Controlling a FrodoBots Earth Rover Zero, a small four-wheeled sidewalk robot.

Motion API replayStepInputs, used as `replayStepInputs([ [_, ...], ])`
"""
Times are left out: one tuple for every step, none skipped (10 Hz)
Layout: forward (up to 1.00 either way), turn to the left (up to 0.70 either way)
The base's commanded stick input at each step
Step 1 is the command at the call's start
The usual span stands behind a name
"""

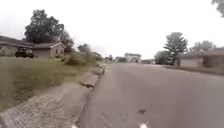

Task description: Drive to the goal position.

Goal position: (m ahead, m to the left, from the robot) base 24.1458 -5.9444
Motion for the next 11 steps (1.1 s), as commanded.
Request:
replayStepInputs([
  [1.0, 0.0],
  [1.0, 0.0],
  [1.0, 0.0],
  [1.0, 0.0],
  [1.0, -0.01],
  [1.0, -0.23],
  [1.0, -0.38],
  [1.0, -0.38],
  [1.0, -0.1],
  [1.0, 0.0],
  [1.0, 0.0],
])
